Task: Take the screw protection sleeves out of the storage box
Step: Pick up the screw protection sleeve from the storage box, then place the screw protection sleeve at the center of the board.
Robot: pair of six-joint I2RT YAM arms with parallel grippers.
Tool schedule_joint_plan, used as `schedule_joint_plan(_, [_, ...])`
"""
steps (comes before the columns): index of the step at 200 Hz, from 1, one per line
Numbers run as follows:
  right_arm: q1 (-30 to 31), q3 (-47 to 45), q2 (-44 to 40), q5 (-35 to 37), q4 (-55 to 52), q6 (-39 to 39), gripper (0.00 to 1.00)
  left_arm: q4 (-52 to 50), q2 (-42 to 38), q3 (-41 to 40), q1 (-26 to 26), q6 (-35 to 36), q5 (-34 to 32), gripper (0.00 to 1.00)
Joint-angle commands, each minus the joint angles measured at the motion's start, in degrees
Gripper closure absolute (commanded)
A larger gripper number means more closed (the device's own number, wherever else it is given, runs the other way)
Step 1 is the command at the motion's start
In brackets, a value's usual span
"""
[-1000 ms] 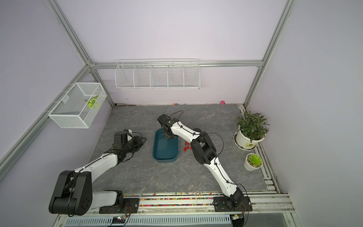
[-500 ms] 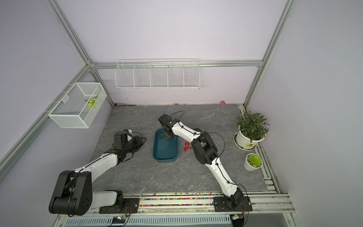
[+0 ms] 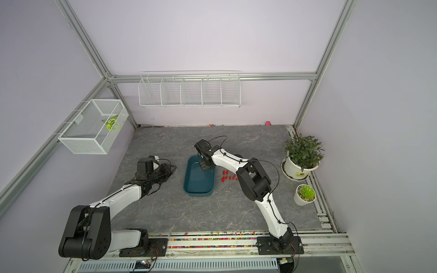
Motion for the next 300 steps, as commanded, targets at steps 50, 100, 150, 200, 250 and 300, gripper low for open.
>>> schedule_joint_plan(50, [-0.1,-8.5,-9.9,-3.5,6.6,2.4,0.97,0.3,-0.4,0.3,0.1,0.0,0.2,0.6])
schedule_joint_plan(100, [-0.1,-15.7,-17.0,-2.5,10.1,3.7,0.97,0.3,-0.2,0.4,0.1,0.0,0.1,0.6])
schedule_joint_plan(150, [-0.1,-24.8,-25.1,-1.0,14.7,6.1,0.96,0.3,0.0,0.4,0.1,0.0,0.3,0.6])
schedule_joint_plan(200, [-0.2,-33.9,-33.0,2.0,16.6,8.5,0.95,0.5,0.0,0.4,0.1,0.0,0.2,0.6])
schedule_joint_plan(250, [-1.1,-41.6,-40.3,6.2,18.5,10.8,0.94,0.6,0.2,0.5,0.1,0.0,0.3,0.6])
schedule_joint_plan(300, [-4.2,-44.0,-39.3,4.7,18.9,13.4,0.93,0.6,0.5,0.7,0.1,0.0,0.3,0.6])
